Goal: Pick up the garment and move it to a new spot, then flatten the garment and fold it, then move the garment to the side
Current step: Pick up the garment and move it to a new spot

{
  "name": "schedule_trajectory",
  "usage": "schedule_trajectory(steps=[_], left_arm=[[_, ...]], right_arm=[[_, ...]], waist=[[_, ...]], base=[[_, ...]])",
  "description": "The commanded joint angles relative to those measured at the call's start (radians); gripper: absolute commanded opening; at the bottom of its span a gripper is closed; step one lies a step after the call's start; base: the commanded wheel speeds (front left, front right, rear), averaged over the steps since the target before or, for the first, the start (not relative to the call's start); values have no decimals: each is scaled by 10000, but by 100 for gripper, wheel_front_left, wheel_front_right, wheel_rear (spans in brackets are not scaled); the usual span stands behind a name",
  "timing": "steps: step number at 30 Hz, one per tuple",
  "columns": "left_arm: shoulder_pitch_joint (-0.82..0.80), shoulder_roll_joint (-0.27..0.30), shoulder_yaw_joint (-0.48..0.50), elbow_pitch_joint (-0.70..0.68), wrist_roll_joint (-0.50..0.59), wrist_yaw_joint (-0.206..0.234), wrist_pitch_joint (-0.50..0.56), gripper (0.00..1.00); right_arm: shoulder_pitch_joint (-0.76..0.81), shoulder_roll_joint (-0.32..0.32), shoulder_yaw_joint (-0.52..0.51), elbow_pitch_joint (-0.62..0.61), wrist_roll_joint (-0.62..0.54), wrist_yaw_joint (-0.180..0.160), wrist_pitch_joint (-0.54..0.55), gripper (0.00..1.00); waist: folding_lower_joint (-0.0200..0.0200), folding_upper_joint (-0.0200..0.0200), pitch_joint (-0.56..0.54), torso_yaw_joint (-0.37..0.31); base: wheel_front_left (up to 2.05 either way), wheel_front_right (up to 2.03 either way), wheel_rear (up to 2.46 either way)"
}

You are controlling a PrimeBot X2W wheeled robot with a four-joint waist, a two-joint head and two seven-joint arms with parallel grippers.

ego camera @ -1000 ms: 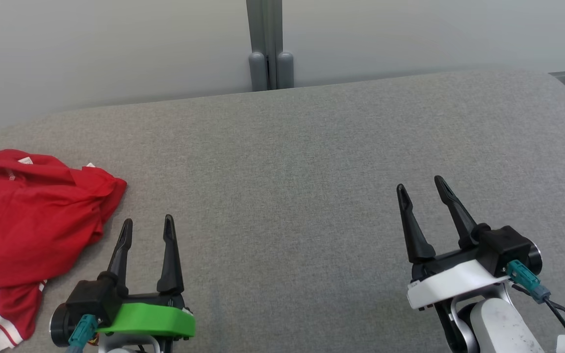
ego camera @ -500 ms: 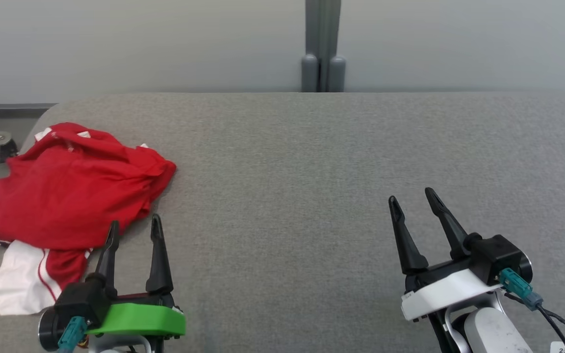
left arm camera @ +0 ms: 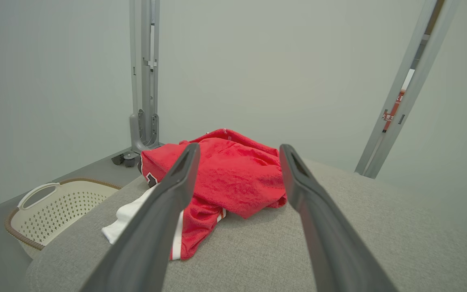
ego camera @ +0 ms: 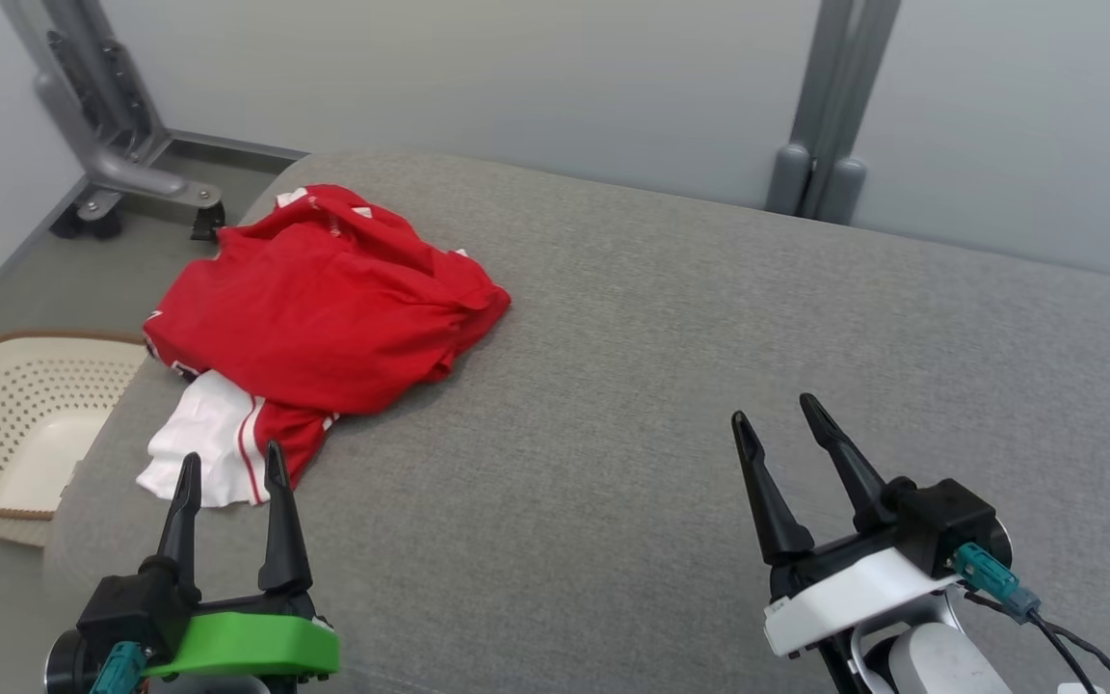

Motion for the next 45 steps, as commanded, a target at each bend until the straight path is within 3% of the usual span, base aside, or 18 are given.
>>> schedule_trajectory(steps=[1, 12, 20, 27, 33, 37, 45], left_arm=[[153, 52, 49, -24, 55, -20, -4, 100], [228, 52, 128, -77, 96, 42, -3, 100], [24, 49, 362, -272, -103, 279, -3, 100], [-744, 48, 530, -88, 272, 123, -3, 100], [-2170, 146, 694, 1190, 940, -479, -2, 100], [-3461, 144, 914, 2689, 436, -823, 21, 100], [-6434, 1189, 394, 5039, 338, -1328, 1631, 100]], right_arm=[[51, -27, 36, 36, 53, 2, -28, 100], [-82, -28, 238, 105, 149, 1, -30, 100], [-211, -28, 252, 90, -9, 1, -30, 100], [-641, -33, 11, 11, -543, 1, -30, 100], [-977, -209, -383, -94, -927, 1, -30, 100], [-1139, -376, -660, -235, -906, 1, -30, 100], [-1614, -745, -834, -686, -1011, 1, -28, 100]], waist=[[0, 0, -136, 859], [0, 0, -80, 1347], [0, 0, 268, 1083], [0, 0, 1189, 686], [0, 0, 2136, 341], [0, 0, 2809, 118], [0, 0, 4075, -361]], base=[[0, 0, 0], [0, 0, 0], [0, 0, 0], [0, 0, 0], [0, 0, 0], [0, 0, 0], [0, 0, 0]])
